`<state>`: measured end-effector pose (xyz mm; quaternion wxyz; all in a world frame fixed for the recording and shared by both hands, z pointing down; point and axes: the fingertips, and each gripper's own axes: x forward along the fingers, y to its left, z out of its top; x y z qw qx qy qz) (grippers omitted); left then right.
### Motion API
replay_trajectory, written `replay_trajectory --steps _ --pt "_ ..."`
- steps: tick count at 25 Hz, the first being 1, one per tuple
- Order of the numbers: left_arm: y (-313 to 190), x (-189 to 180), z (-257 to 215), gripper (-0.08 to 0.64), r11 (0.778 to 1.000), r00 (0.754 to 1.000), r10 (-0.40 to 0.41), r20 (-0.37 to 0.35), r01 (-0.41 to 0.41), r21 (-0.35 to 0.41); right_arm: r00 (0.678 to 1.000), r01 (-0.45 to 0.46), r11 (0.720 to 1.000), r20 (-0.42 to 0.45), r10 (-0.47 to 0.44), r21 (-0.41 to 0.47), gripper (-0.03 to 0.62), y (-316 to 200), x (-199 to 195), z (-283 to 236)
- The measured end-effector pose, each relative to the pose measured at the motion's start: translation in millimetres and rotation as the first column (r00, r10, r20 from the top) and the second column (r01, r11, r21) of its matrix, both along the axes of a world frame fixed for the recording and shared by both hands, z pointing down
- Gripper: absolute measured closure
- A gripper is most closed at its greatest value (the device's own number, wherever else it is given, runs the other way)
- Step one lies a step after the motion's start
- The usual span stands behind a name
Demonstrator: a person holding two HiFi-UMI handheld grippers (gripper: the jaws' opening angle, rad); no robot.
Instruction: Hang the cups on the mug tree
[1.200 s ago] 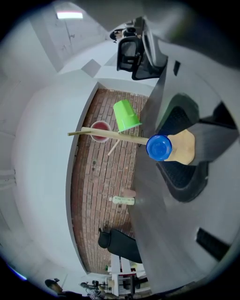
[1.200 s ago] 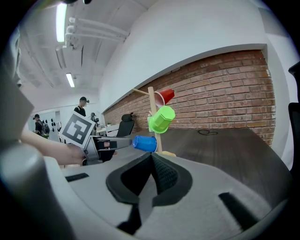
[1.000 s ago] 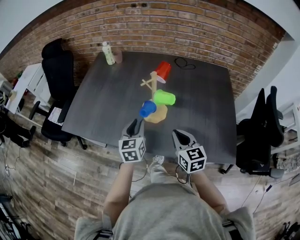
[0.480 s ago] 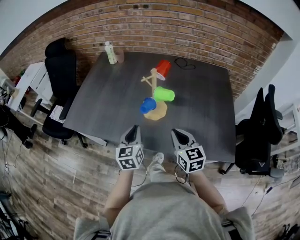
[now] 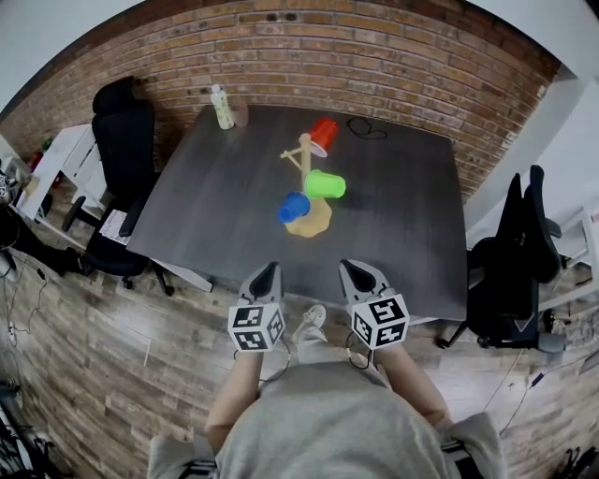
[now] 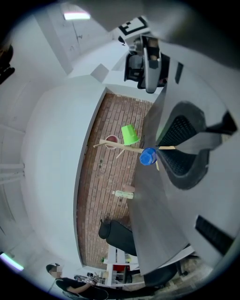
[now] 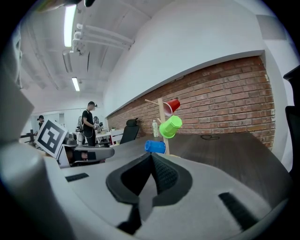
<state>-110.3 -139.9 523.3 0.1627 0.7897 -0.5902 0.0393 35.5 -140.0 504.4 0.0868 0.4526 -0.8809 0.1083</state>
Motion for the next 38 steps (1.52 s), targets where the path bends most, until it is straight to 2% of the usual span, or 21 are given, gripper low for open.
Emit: replay_trajectory --steps 18,38 --pt "2.9 3.5 2.4 0.540 0.999 0.999 0.033 -0.030 -0.034 -0.011 1.000 -0.011 1.000 -0.002 0.011 -0.014 0.594 -0.2 0.0 3.3" --pt "0.1 5.4 3.1 0.540 0.999 0.999 0.046 -0.026 -0.046 -0.023 1.000 -0.007 1.000 -0.013 0.007 0.002 0.594 0.1 0.3 2.2"
